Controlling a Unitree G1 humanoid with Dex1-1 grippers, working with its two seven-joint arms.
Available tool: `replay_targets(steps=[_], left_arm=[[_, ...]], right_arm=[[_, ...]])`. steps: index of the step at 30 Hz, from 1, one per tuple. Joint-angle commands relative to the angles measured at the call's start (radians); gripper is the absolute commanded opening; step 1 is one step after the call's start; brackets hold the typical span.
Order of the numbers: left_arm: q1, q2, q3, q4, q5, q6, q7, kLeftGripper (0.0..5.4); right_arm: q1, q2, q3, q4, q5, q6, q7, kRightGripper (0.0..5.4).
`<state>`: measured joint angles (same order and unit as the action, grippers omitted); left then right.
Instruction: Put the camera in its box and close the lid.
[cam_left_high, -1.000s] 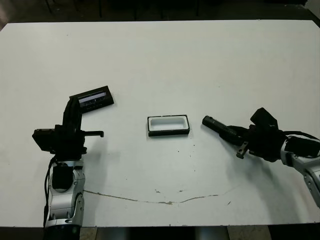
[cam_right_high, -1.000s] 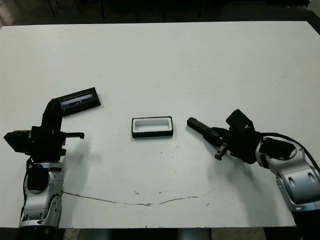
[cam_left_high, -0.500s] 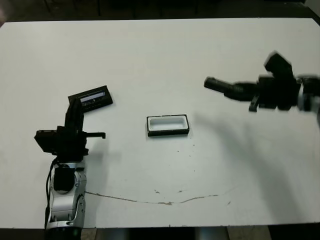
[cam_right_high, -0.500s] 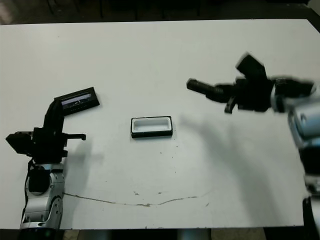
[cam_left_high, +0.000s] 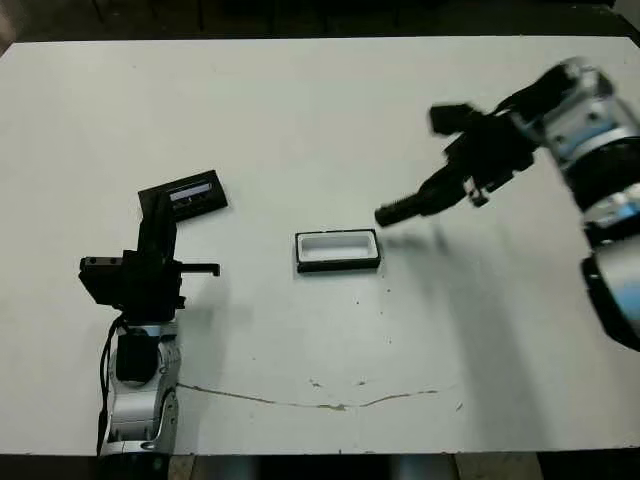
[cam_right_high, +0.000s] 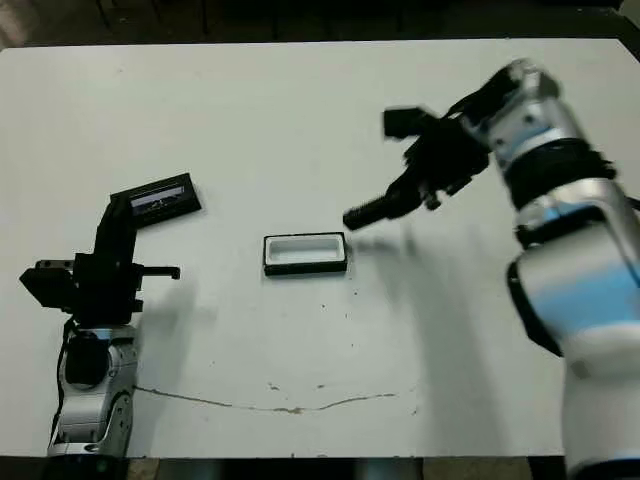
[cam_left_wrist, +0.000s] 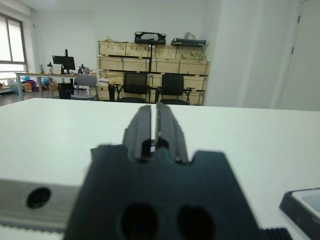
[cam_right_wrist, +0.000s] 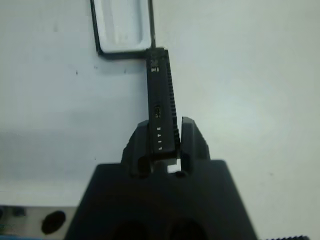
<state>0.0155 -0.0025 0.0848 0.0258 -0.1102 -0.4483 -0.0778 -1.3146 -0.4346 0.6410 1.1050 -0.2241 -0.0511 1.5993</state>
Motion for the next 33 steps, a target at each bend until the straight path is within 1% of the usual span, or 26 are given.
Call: replay_targets(steps=[1,2,5,9,12,13,16,18,21,24,26,28,29,31,33], left_arm=[[0.021,-0.006,-0.01,0.006,0.016,0.024,0.011,0.0],[0.022,-0.009,-0.013,0.003,0.018,0.029,0.015,0.0],[0.029,-0.019,-0.023,-0.016,0.029,0.055,0.03,0.0],[0.042,-0.029,-0.034,-0.043,0.044,0.082,0.049,0.0],[0.049,-0.029,-0.033,-0.05,0.047,0.087,0.051,0.0],[0.05,-0.028,-0.033,-0.051,0.05,0.087,0.053,0.0],[0.055,-0.029,-0.031,-0.057,0.045,0.093,0.054,0.0],[0.056,-0.028,-0.029,-0.057,0.037,0.094,0.05,0.0],[0.058,-0.028,-0.029,-0.057,0.032,0.092,0.047,0.0],[0.057,-0.026,-0.028,-0.055,0.038,0.086,0.049,0.0],[0.057,-0.026,-0.027,-0.055,0.04,0.086,0.051,0.0],[0.058,-0.028,-0.028,-0.058,0.04,0.09,0.051,0.0],[0.059,-0.029,-0.028,-0.058,0.04,0.091,0.051,0.0],[0.06,-0.028,-0.029,-0.059,0.04,0.091,0.049,0.0],[0.061,-0.027,-0.029,-0.061,0.037,0.095,0.048,0.0]], right_arm=[[0.0,0.036,0.054,-0.015,0.019,-0.049,0.015,0.2],[0.002,0.038,0.066,-0.028,0.017,-0.054,0.015,0.2],[-0.008,0.052,0.135,-0.048,0.053,-0.016,0.015,0.2],[-0.033,0.055,0.22,-0.071,0.155,0.047,0.015,0.2],[-0.05,0.049,0.248,-0.085,0.206,0.057,0.015,0.2],[-0.057,0.045,0.243,-0.08,0.218,0.056,0.015,0.2],[-0.082,0.033,0.2,-0.057,0.236,0.047,0.015,0.2],[-0.094,0.022,0.126,-0.041,0.23,0.028,0.015,0.2],[-0.086,-0.021,-0.021,-0.067,0.214,0.002,-0.045,0.19],[-0.036,-0.078,-0.141,-0.167,0.216,-0.026,-0.123,0.18],[0.007,-0.105,-0.192,-0.25,0.207,-0.022,-0.164,0.18],[0.069,-0.123,-0.245,-0.335,0.218,-0.037,-0.198,0.18],[0.102,-0.132,-0.267,-0.381,0.224,-0.036,-0.215,0.18],[0.172,-0.149,-0.307,-0.489,0.234,-0.008,-0.242,0.18],[0.23,-0.162,-0.336,-0.58,0.243,0.004,-0.258,0.18]])
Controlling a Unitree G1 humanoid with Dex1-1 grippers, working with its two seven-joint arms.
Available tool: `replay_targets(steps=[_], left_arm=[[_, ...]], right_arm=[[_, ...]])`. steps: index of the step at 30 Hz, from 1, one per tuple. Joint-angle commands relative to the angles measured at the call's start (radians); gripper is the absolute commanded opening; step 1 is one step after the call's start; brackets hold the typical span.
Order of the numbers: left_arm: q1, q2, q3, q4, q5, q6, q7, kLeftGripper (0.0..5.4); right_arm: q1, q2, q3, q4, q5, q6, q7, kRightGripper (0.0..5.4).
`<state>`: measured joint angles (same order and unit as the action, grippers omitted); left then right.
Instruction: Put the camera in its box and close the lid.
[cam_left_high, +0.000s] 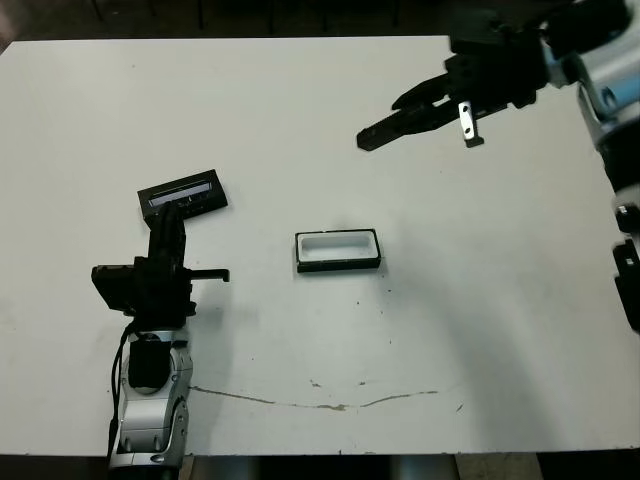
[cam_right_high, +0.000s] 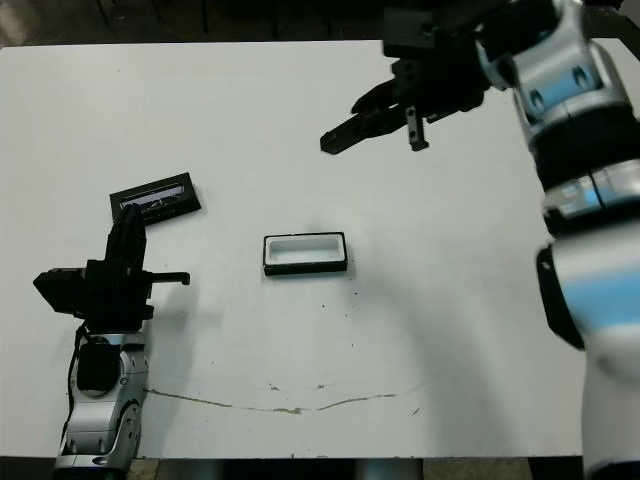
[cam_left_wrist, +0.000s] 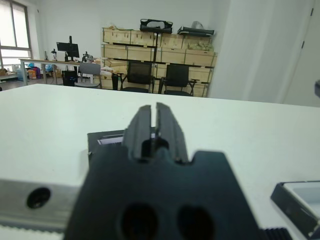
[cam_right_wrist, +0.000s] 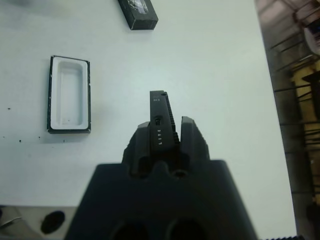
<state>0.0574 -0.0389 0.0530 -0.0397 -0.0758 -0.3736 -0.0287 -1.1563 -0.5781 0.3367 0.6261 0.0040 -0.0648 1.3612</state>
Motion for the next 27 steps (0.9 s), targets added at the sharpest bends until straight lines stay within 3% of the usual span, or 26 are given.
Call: replay_targets(steps=[1,5,11,13,18,21,25,27], left_arm=[[0.02,0.01,0.003,0.004,0.004,0.019,-0.001,0.0],[0.021,0.01,0.003,0.002,0.008,0.021,0.002,0.0],[0.023,0.011,0.003,0.0,0.007,0.021,-0.001,0.0],[0.022,0.013,0.004,0.003,0.007,0.015,-0.003,0.0],[0.022,0.012,0.006,0.009,-0.005,0.008,-0.01,0.0],[0.023,0.012,0.008,0.008,-0.004,0.012,-0.012,0.0],[0.024,0.011,0.008,0.01,0.005,0.013,-0.007,0.0],[0.025,0.009,0.008,0.007,0.006,0.018,-0.003,0.0]], right_arm=[[0.098,-0.023,-0.043,-0.144,0.016,0.02,-0.031,0.18],[0.214,-0.043,-0.082,-0.341,0.012,0.031,-0.098,0.18],[0.42,-0.065,-0.106,-0.628,-0.034,-0.041,-0.231,0.18],[0.477,-0.065,-0.107,-0.675,-0.046,-0.099,-0.267,0.18],[0.566,-0.055,-0.103,-0.658,-0.073,-0.326,-0.345,0.18],[0.595,-0.051,-0.102,-0.588,-0.104,-0.522,-0.41,0.18],[0.599,-0.038,-0.093,-0.422,-0.147,-0.857,-0.501,0.18],[0.599,-0.047,-0.084,-0.377,-0.191,-0.943,-0.536,0.18]])
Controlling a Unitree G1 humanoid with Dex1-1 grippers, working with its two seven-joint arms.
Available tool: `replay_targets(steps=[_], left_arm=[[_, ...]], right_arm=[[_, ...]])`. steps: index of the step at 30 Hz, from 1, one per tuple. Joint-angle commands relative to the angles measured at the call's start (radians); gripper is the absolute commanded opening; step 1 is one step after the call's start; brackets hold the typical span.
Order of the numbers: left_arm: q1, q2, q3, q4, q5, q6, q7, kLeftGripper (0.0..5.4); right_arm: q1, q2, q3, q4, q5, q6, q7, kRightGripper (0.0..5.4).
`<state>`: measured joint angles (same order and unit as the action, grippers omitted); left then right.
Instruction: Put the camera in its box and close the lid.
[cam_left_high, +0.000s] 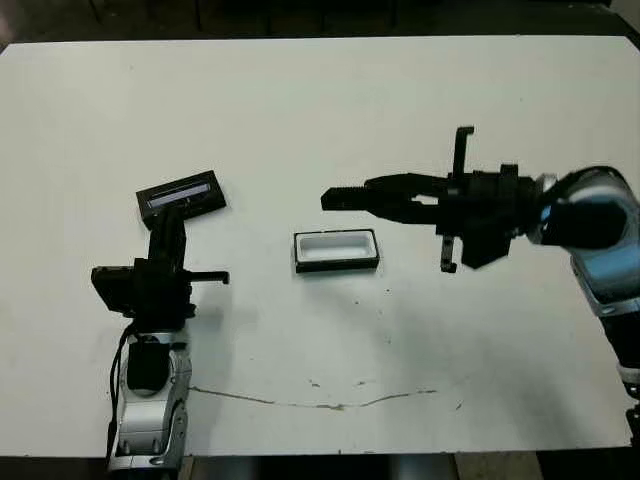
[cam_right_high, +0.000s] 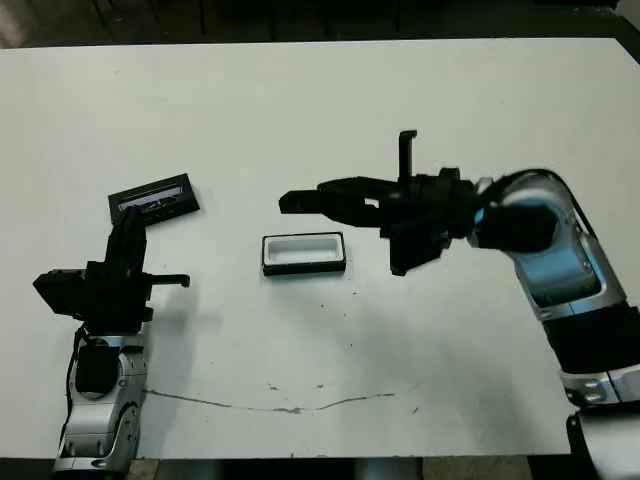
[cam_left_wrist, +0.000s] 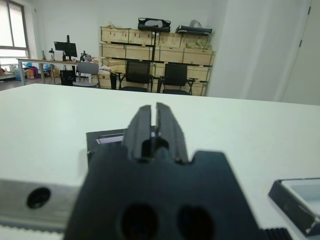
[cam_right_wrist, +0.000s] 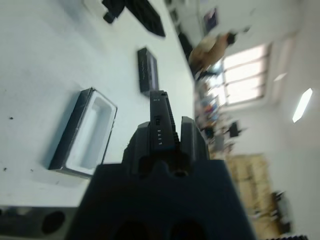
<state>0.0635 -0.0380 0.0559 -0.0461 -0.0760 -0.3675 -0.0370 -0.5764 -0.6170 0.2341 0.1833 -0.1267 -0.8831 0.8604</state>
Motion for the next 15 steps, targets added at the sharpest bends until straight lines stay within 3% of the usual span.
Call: replay_targets(steps=[1,8,15], left_arm=[[0.02,0.008,0.005,0.012,0.011,0.013,0.008,0.0],[0.027,0.008,0.002,0.007,0.018,0.008,0.01,0.0],[0.032,0.002,-0.002,0.002,0.014,0.019,0.015,0.0]], right_arm=[[0.02,-0.016,0.024,0.076,-0.075,-0.139,-0.044,0.18],[0.001,-0.017,0.063,0.151,-0.131,-0.183,-0.105,0.18],[-0.028,-0.023,0.11,0.169,-0.17,-0.139,-0.104,0.18]])
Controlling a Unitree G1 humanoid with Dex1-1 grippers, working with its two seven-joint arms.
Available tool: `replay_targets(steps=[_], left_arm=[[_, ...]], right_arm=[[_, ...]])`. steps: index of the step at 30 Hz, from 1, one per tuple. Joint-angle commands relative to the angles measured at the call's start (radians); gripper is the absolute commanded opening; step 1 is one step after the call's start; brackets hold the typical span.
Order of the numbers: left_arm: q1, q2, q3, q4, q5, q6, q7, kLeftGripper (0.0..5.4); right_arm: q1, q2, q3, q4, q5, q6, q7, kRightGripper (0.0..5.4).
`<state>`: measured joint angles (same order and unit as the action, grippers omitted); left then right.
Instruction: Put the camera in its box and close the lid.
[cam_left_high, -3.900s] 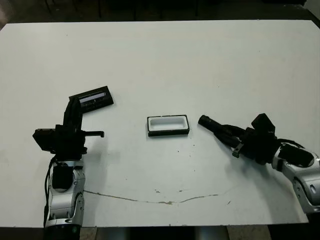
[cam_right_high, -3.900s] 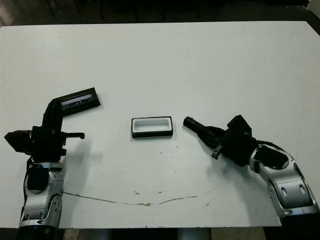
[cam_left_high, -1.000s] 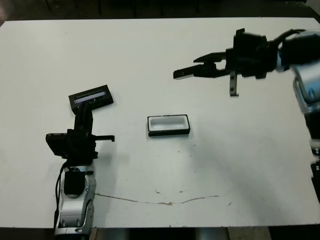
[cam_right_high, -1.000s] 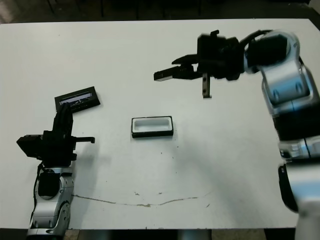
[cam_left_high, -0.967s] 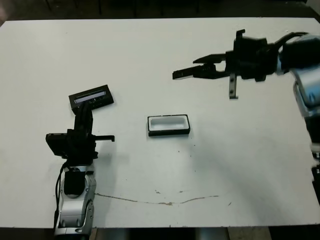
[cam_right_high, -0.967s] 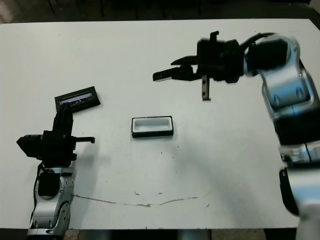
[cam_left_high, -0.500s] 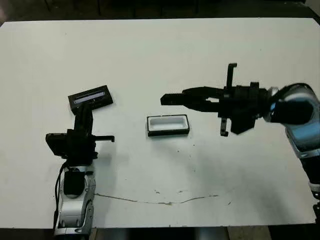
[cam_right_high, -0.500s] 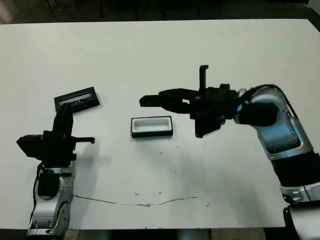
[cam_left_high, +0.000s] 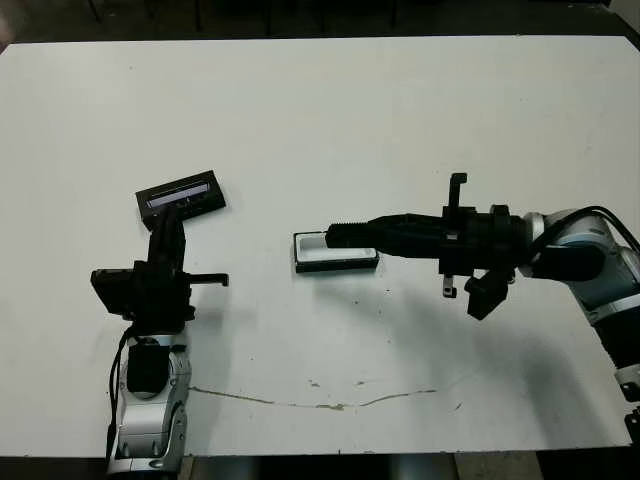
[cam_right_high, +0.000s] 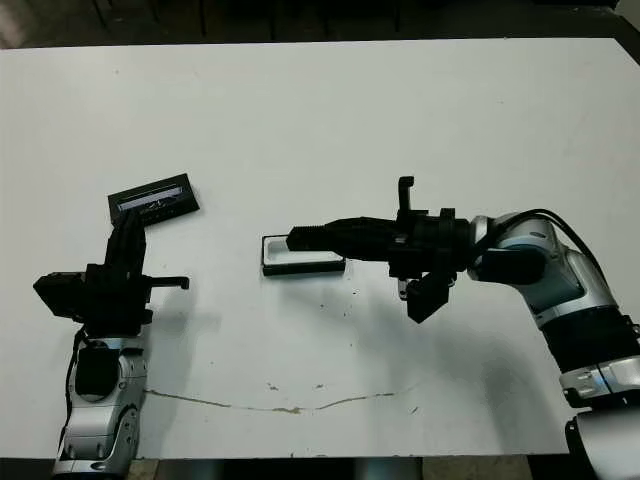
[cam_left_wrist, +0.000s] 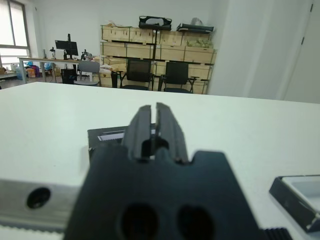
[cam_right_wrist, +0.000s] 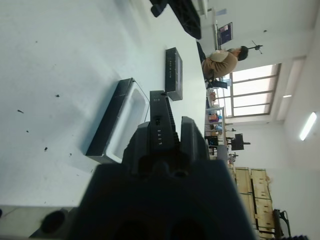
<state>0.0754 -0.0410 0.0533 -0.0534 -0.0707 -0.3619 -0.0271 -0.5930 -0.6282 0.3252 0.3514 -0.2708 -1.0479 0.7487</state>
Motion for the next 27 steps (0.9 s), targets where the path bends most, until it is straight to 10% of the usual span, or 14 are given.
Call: replay_targets(steps=[1,27], left_arm=[[0.019,0.005,0.001,0.012,0.009,0.01,0.005,0.0],[0.018,-0.003,-0.008,0.029,0.024,-0.008,0.021,0.0]], right_arm=[[-0.02,-0.008,0.024,0.009,-0.051,0.015,-0.002,0.18],[-0.093,-0.002,0.088,0.009,-0.112,0.084,-0.013,0.18]])
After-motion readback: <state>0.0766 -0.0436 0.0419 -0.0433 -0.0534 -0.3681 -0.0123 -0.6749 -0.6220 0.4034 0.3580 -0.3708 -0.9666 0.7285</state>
